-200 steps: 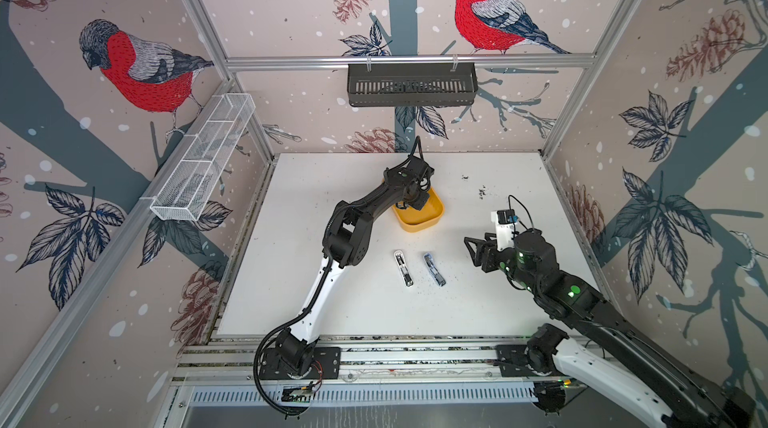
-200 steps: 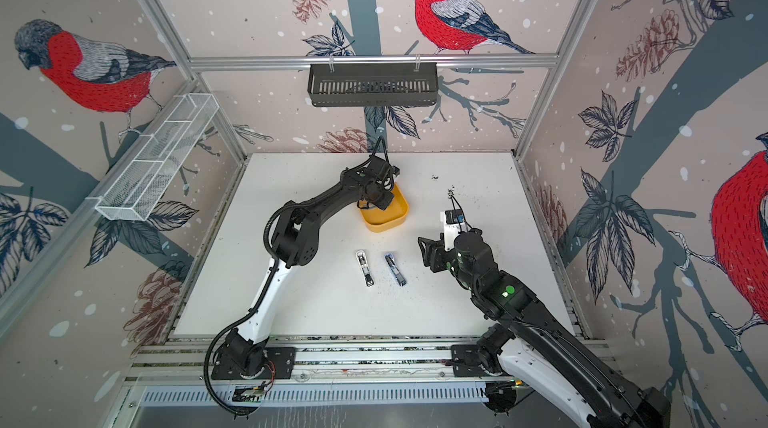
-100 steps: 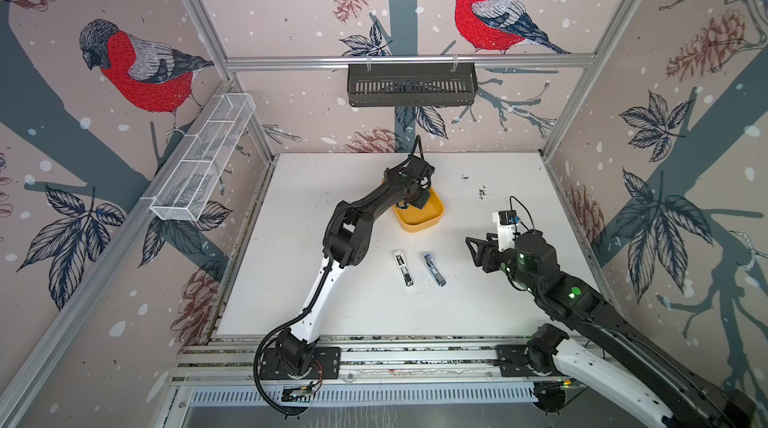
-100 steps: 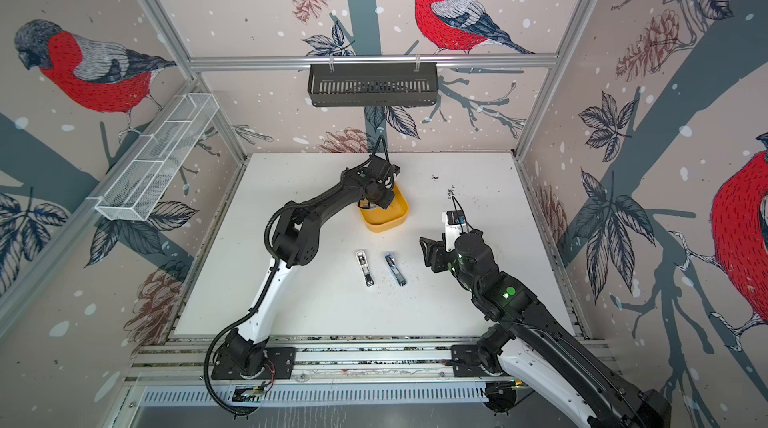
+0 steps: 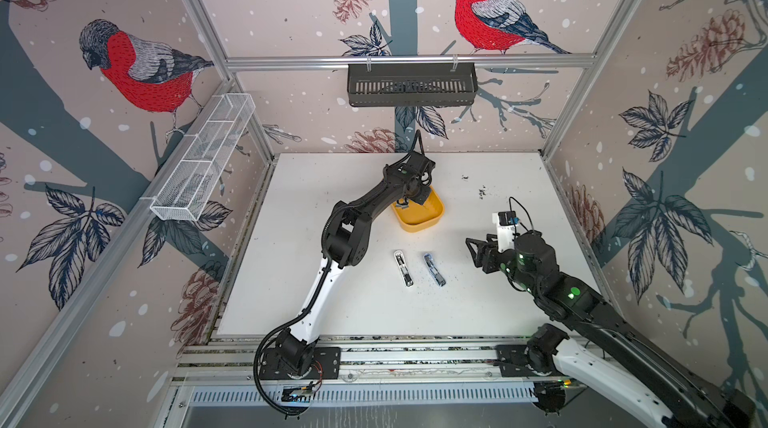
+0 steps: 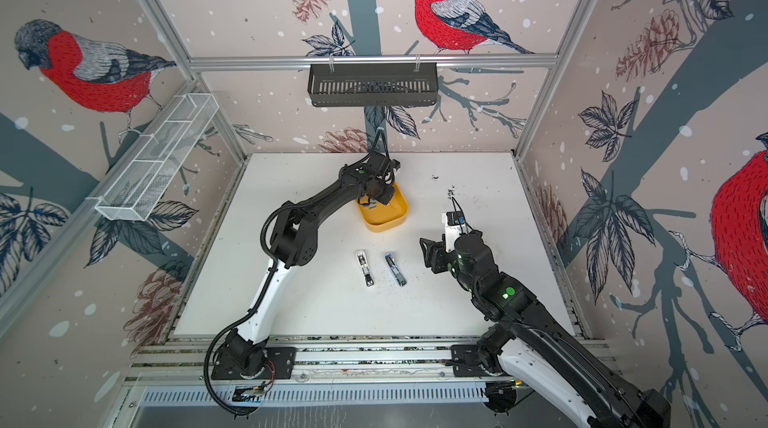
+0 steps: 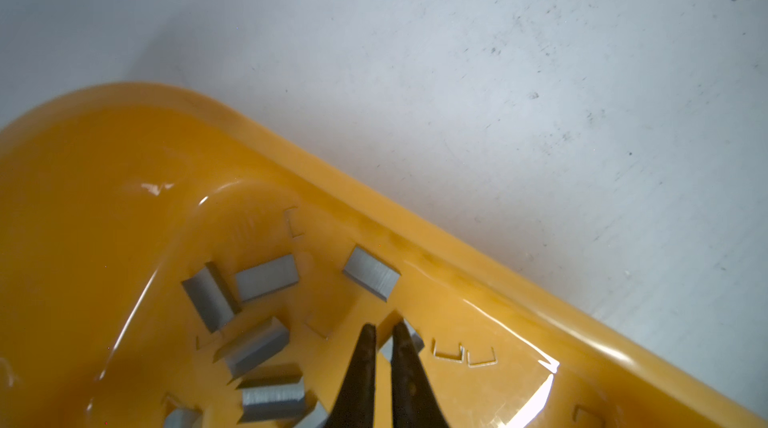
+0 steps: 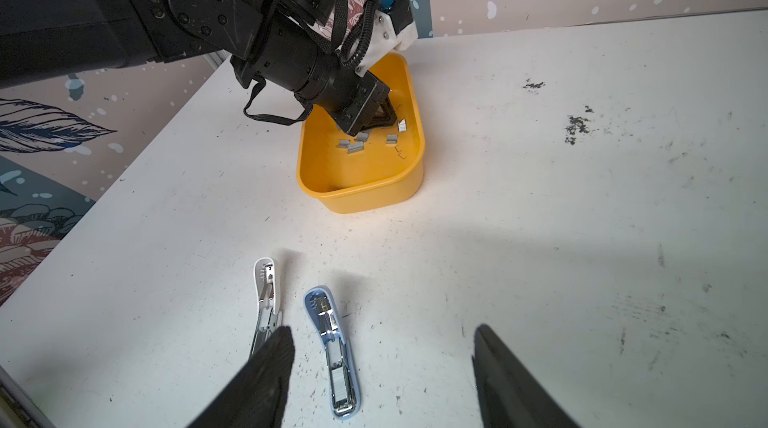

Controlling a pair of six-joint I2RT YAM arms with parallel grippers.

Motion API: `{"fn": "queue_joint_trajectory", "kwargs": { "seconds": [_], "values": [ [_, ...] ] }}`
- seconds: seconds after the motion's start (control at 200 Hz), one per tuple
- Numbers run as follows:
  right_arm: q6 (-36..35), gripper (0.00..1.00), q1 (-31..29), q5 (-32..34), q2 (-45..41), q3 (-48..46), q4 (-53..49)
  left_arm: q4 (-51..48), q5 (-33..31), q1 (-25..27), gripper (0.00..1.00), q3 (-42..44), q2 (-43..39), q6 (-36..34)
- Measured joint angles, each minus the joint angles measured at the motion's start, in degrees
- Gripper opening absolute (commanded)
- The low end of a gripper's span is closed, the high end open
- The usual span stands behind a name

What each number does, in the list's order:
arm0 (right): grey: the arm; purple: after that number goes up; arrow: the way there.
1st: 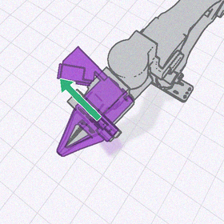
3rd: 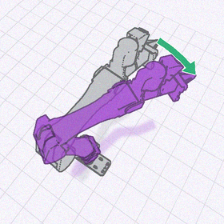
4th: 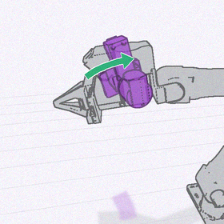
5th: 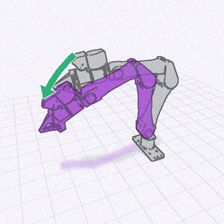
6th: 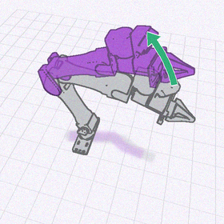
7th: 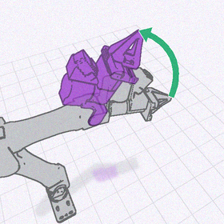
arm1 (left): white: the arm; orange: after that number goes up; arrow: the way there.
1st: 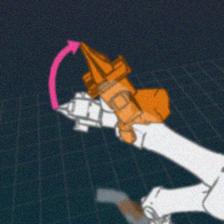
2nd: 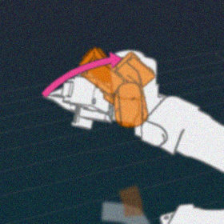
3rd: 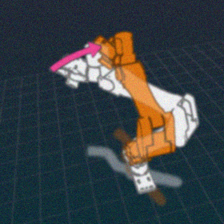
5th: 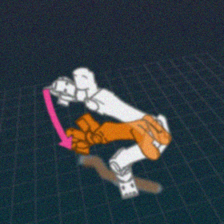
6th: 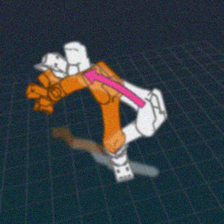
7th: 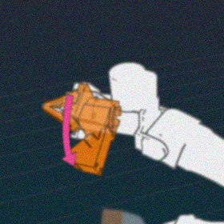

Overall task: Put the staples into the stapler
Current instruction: 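Lower the left gripper into the yellow tray over a grey staple strip, then close the left gripper on the grey staple strip in the tray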

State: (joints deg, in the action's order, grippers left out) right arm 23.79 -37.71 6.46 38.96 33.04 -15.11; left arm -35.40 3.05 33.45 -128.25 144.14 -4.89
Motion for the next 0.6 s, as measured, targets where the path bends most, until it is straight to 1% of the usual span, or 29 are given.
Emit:
{"fn": "queue_joint_trajectory", "kwargs": {
  "seconds": [0.115, 0.25, 0.325, 0.51, 0.6],
  "values": [
    [0.0, 0.69, 0.0, 0.0, -0.2, 0.0, 0.0, -0.2, -0.1, 0.0, 0.23, 0.0, 0.0, 0.4],
    [0.0, 0.69, 0.2, 0.0, -0.2, 0.0, 0.0, -0.6, -0.1, 0.0, 0.26, 0.0, 0.1, 0.0],
    [0.0, 0.69, 0.3, 0.0, -0.2, 0.0, 0.0, -0.9, 0.1, 0.0, 0.30, 0.0, 0.4, -0.9],
    [-0.1, 0.69, 0.6, 0.0, 0.2, 0.0, 0.0, -1.1, 1.8, 0.0, 0.32, 0.0, 0.9, -2.6],
    [-0.1, 0.69, 0.6, 0.0, 0.4, 0.0, 0.0, -1.0, 3.0, -0.1, 0.34, 0.0, 1.0, -2.9]
  ]
}}
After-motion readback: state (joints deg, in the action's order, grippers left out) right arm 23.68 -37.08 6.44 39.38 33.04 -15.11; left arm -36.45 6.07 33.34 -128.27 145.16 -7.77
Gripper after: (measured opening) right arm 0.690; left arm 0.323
